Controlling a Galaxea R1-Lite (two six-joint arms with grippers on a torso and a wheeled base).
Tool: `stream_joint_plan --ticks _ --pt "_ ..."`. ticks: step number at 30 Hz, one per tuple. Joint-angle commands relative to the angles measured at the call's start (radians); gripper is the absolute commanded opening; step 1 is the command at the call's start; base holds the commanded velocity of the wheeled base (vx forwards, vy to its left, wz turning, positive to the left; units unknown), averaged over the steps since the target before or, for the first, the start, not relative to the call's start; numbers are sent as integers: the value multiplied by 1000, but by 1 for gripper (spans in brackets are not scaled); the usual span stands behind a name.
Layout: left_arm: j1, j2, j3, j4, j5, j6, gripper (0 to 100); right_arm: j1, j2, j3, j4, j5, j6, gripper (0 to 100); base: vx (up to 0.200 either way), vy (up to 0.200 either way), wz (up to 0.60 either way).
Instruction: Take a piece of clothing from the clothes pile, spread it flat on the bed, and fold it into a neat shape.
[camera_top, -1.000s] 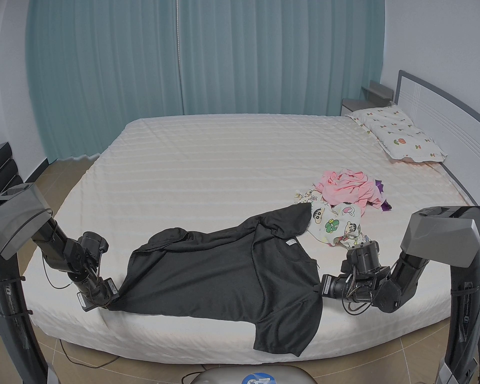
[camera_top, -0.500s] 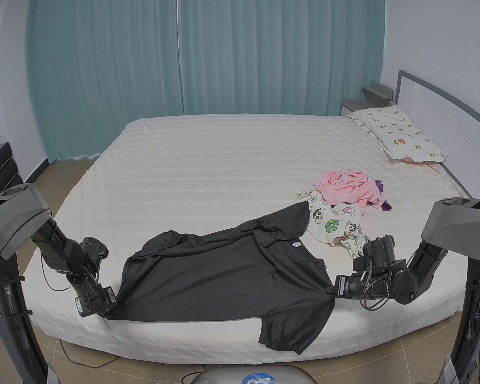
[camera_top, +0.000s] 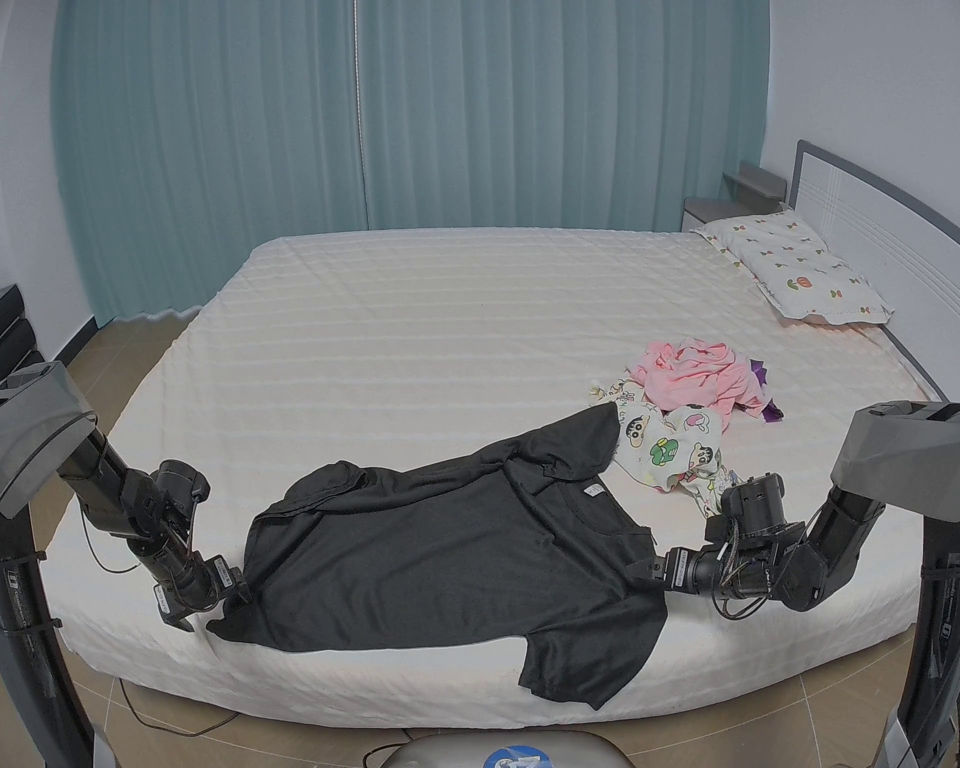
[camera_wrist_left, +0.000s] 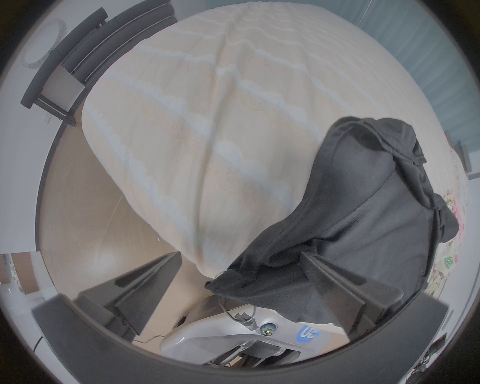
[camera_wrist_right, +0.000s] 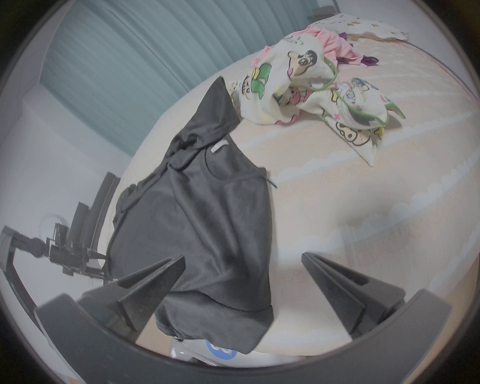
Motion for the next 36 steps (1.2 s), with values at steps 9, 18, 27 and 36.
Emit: stream_joint_plan --ticks 9,18,27,36 --pt "38 -89 -37 -9 -189 -39 100 -46 -80 45 -22 6 61 100 0 0 0" --pt "93 -87 -74 1 -228 -48 100 -40 -75 33 -22 6 93 100 0 178 0" --pt "99 -75 -88 1 -251 -51 100 -38 -72 35 -24 6 95 100 0 200 0" --pt "94 -75 -154 -8 -255 -187 100 -35 -72 31 -24 4 99 100 0 22 0"
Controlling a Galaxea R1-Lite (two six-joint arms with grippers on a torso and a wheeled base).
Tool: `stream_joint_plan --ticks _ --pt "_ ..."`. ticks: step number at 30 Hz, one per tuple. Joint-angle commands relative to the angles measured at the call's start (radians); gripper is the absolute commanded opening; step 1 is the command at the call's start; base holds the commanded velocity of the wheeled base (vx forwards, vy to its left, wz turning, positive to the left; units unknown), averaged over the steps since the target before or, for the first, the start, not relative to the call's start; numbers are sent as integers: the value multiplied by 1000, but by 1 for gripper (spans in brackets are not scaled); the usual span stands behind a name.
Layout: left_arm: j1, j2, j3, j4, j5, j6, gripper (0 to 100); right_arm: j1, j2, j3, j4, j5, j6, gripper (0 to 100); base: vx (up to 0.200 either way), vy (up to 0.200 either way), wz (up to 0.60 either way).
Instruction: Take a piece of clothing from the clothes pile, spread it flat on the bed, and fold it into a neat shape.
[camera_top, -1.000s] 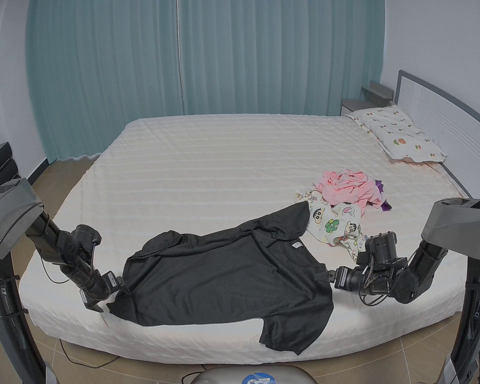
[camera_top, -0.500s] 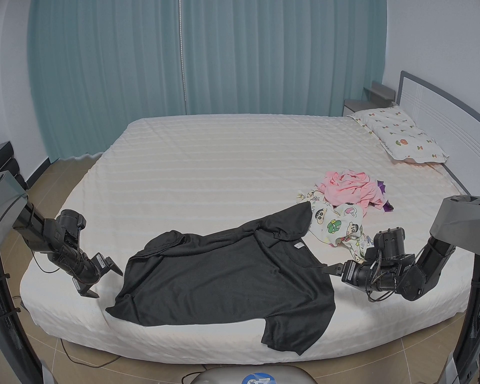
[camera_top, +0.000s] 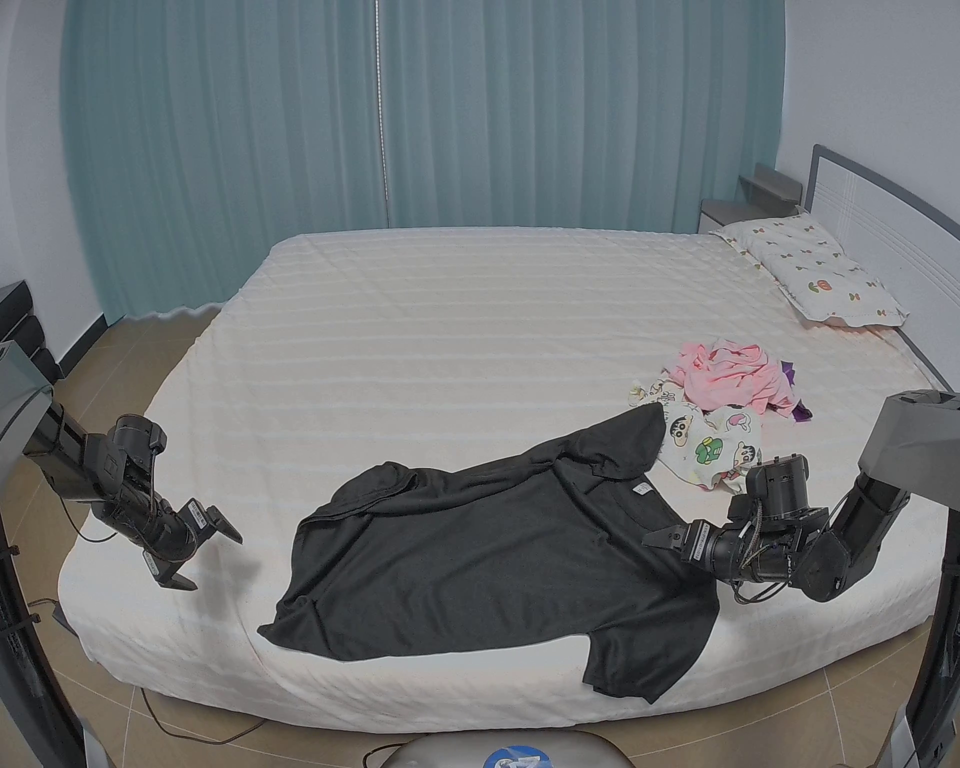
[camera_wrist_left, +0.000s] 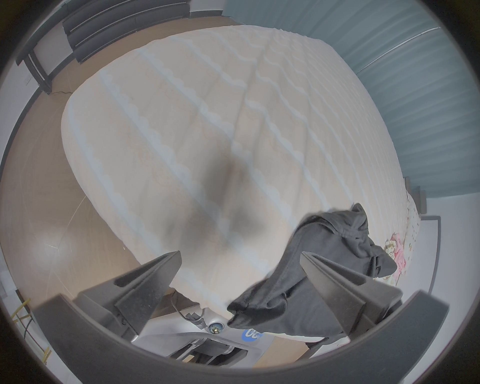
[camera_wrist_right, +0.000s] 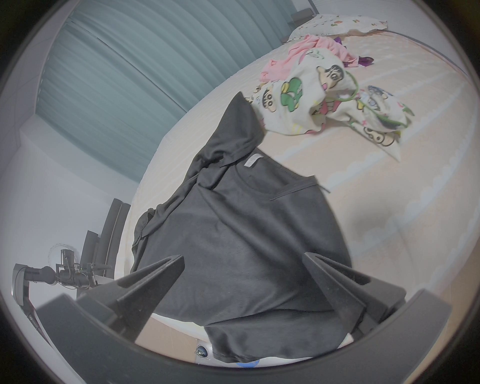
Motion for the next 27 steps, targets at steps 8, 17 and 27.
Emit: stream_joint_plan --ticks 8,17,27 --pt "-48 3 -81 -6 -47 -132 100 15 3 2 -40 -2 13 100 175 0 0" --pt "-221 35 -159 -8 -37 -221 100 43 0 2 -71 -7 51 100 111 0 0" --pt "-435 173 -426 -2 134 -217 100 48 9 10 -71 -9 51 100 0 0 0"
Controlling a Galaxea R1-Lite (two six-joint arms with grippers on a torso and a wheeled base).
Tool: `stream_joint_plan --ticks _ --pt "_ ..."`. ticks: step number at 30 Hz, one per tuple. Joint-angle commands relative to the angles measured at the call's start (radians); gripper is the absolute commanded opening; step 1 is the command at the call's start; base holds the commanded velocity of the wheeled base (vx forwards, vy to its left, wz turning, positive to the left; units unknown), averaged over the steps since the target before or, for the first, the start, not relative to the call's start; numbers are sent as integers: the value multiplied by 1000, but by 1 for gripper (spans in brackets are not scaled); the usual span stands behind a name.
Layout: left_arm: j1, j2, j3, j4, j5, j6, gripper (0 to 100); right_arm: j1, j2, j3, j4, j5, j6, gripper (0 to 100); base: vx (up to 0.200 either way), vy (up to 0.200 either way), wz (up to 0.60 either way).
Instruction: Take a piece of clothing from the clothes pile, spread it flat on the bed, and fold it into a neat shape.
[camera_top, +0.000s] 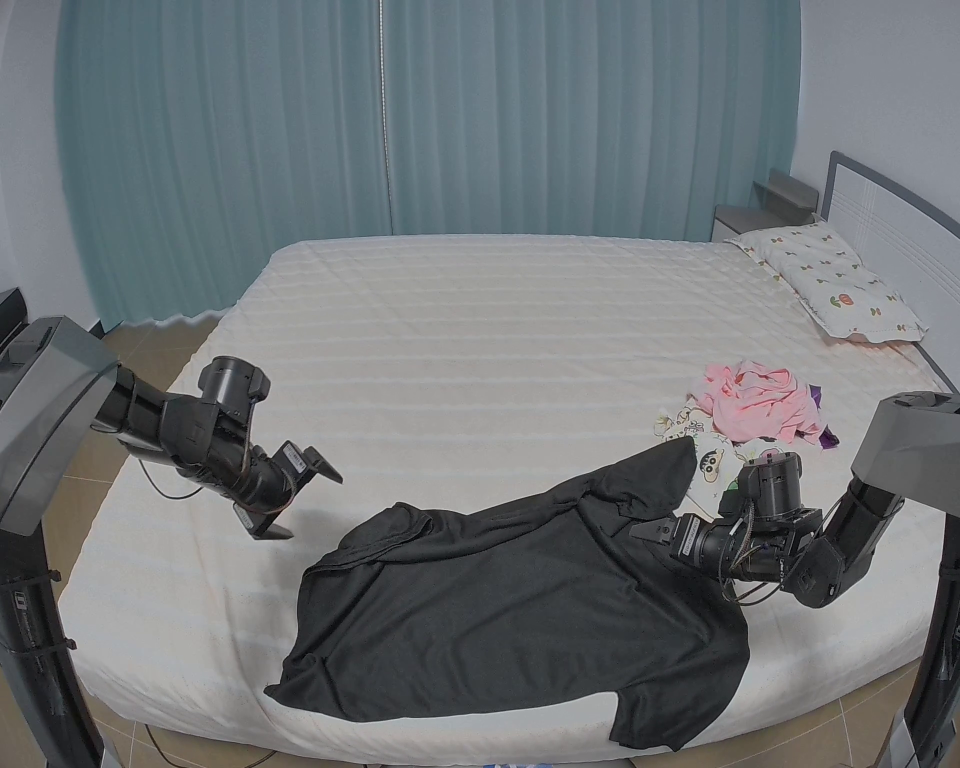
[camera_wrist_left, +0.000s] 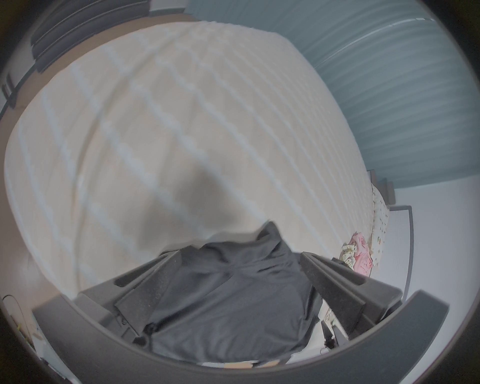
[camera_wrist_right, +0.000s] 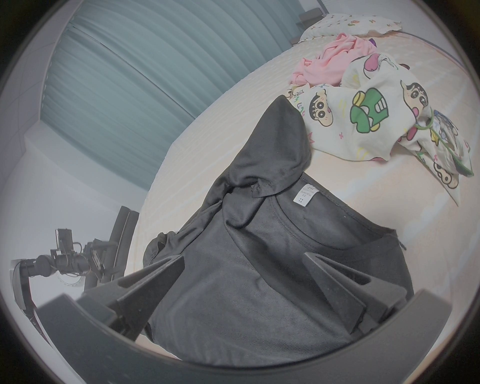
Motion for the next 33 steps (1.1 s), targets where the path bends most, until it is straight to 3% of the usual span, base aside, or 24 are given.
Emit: stream_joint_plan --ticks 1,4,13,17,24,33 --pt "-115 136 -169 7 124 5 100 7 9 4 0 -1 -2 100 0 0 0" --pt "-158 208 -264 11 175 19 100 18 9 9 0 -3 -2 100 0 0 0" --pt "-219 331 -481 139 211 86 100 56 4 32 0 -4 -5 100 0 0 0" --pt "-230 400 -574 177 282 96 100 73 1 38 0 -4 -6 100 0 0 0" --pt "-250 429 -608 229 302 115 100 73 1 35 0 -6 -6 100 0 0 0" --pt "-270 450 -619 231 399 154 100 73 4 30 -2 -6 -6 100 0 0 0"
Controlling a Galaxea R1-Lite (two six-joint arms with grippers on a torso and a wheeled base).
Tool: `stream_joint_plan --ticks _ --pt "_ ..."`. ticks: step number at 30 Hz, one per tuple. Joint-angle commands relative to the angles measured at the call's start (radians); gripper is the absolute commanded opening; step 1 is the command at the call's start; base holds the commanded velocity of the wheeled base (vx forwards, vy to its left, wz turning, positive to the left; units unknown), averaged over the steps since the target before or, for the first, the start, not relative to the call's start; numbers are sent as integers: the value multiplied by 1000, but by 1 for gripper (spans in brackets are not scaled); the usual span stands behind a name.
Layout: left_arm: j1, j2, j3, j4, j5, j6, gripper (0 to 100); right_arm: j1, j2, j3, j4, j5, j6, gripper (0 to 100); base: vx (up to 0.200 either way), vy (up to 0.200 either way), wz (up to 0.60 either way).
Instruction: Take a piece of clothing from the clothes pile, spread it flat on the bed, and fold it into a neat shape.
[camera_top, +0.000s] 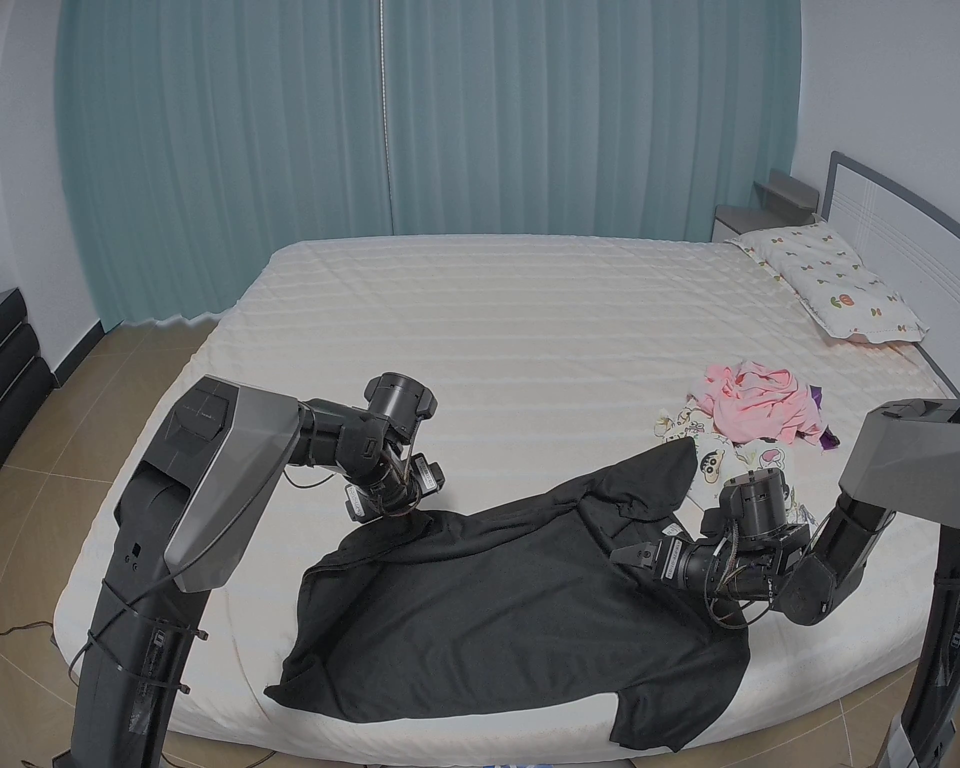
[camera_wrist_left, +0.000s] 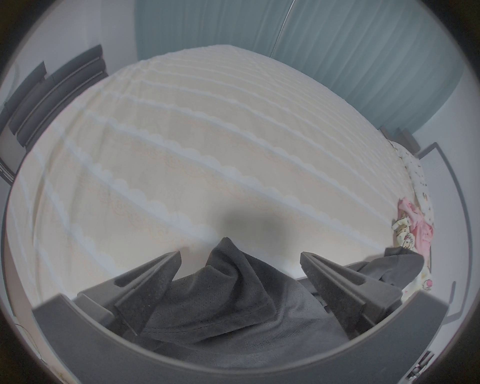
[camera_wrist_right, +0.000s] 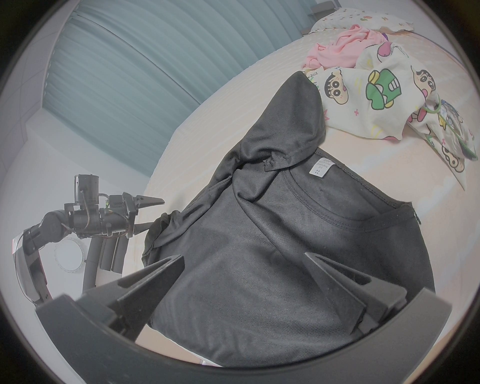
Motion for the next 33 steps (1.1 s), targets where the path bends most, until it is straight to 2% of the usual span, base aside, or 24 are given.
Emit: stream_joint_plan --ticks 1,2,3,7,11,17,24,27,30,33 --pt "-7 19 -5 1 17 12 100 1 2 -1 0 1 0 100 0 0 0" --pt "-7 19 -5 2 26 17 100 1 2 -1 0 1 0 100 0 0 0" --pt "-5 19 -3 4 27 20 0 1 2 -1 0 1 0 100 0 0 0" --pt "-5 19 -3 54 43 46 0 -1 2 -1 0 1 0 100 0 0 0" --pt "4 14 -8 77 93 57 0 -4 3 -4 0 1 0 100 0 0 0" --pt "29 0 -29 80 95 54 0 -6 5 -4 0 1 0 100 0 0 0" --pt "118 -33 -31 73 86 55 0 -9 8 -1 0 1 0 100 0 0 0" --pt "151 -35 -44 73 61 54 0 -10 11 -2 0 1 0 100 0 0 0" --pt "210 -44 -47 54 -34 54 0 -10 20 -4 0 1 0 100 0 0 0" --pt "230 -41 -47 31 -74 51 0 -10 26 -7 0 -1 0 100 0 0 0"
